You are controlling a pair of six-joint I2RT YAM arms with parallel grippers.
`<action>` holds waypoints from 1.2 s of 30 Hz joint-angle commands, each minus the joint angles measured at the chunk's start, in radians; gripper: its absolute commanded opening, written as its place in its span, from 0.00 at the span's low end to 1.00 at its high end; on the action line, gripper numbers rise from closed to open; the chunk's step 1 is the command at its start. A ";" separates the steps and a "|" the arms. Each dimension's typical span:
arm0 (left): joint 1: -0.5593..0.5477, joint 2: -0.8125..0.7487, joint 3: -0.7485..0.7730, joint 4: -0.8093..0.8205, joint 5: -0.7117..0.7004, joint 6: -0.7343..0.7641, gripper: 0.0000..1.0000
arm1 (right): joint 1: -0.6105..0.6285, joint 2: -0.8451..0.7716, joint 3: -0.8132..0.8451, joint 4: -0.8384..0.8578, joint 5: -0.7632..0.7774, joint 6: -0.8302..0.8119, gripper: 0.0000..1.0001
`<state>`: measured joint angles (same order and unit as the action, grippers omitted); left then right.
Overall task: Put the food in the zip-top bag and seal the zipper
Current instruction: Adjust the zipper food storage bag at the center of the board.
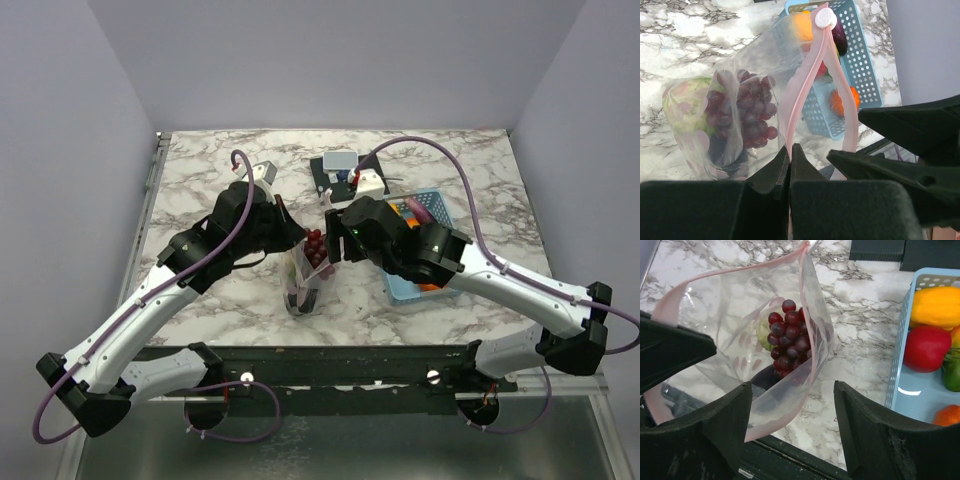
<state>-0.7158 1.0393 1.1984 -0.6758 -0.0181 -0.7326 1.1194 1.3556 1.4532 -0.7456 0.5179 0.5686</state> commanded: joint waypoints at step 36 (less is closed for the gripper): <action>-0.007 0.021 0.130 -0.198 -0.139 0.076 0.00 | -0.135 0.095 0.060 0.049 -0.063 -0.125 0.01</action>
<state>-0.7174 1.0782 1.4742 -0.9310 -0.1692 -0.6529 1.0073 1.4288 1.6112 -0.7334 0.4843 0.4332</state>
